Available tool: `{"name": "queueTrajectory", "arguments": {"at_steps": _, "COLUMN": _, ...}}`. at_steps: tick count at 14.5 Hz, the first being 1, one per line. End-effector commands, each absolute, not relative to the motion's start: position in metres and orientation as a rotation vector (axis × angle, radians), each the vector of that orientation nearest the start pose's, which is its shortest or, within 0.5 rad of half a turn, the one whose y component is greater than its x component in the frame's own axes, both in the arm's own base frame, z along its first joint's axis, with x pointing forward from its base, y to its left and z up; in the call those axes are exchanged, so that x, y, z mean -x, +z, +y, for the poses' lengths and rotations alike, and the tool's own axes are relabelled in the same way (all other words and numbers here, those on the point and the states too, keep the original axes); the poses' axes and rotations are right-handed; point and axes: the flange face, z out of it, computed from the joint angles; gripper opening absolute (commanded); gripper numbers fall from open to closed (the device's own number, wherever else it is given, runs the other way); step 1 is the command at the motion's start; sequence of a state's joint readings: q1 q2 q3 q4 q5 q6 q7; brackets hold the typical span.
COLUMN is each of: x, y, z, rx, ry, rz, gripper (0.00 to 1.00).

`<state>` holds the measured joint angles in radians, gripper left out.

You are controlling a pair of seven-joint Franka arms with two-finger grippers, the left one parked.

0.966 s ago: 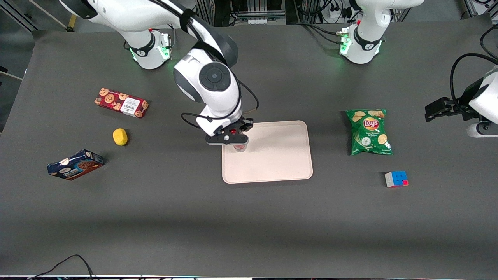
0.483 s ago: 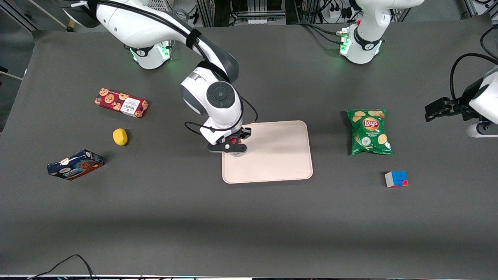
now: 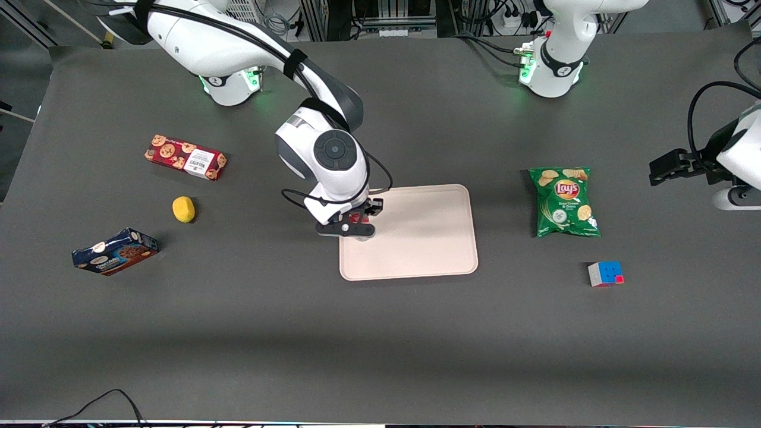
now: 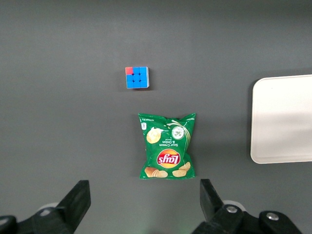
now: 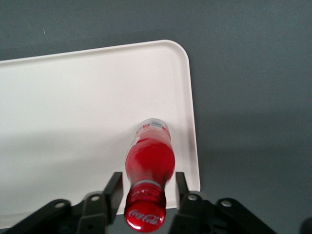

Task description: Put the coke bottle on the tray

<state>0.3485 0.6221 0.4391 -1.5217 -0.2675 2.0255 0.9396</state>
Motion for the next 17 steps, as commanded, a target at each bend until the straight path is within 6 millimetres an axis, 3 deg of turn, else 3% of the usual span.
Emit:
{"name": "queueTrajectory", "arguments": {"at_steps": 1, "x": -0.54, "y": 0.339, "z": 0.444, "rx": 3.155, "ry": -0.001, "rz": 0.211, "gripper": 1.0}}
{"name": "queueTrajectory", "arguments": {"at_steps": 5, "x": -0.56, "y": 0.434, "z": 0.388, "rx": 3.117, "ry": -0.079, "rz": 0.255, "gripper": 1.0}}
{"name": "queueTrajectory", "arguments": {"at_steps": 7, "x": -0.569, "y": 0.483, "z": 0.34, "rx": 3.078, "ry": -0.079, "rz": 0.192, "gripper": 1.0}}
{"name": "queueTrajectory", "arguments": {"at_steps": 9, "x": -0.568, "y": 0.518, "z": 0.285, "rx": 3.086, "ry": -0.138, "rz": 0.104, "gripper": 1.0}}
{"name": "queueTrajectory", "arguments": {"at_steps": 12, "x": -0.554, "y": 0.544, "z": 0.192, "rx": 3.04, "ry": -0.144, "rz": 0.058, "gripper": 1.0}}
{"name": "queueTrajectory", "arguments": {"at_steps": 17, "x": -0.519, "y": 0.559, "z": 0.05, "rx": 3.06, "ry": -0.179, "rz": -0.065, "gripper": 1.0}}
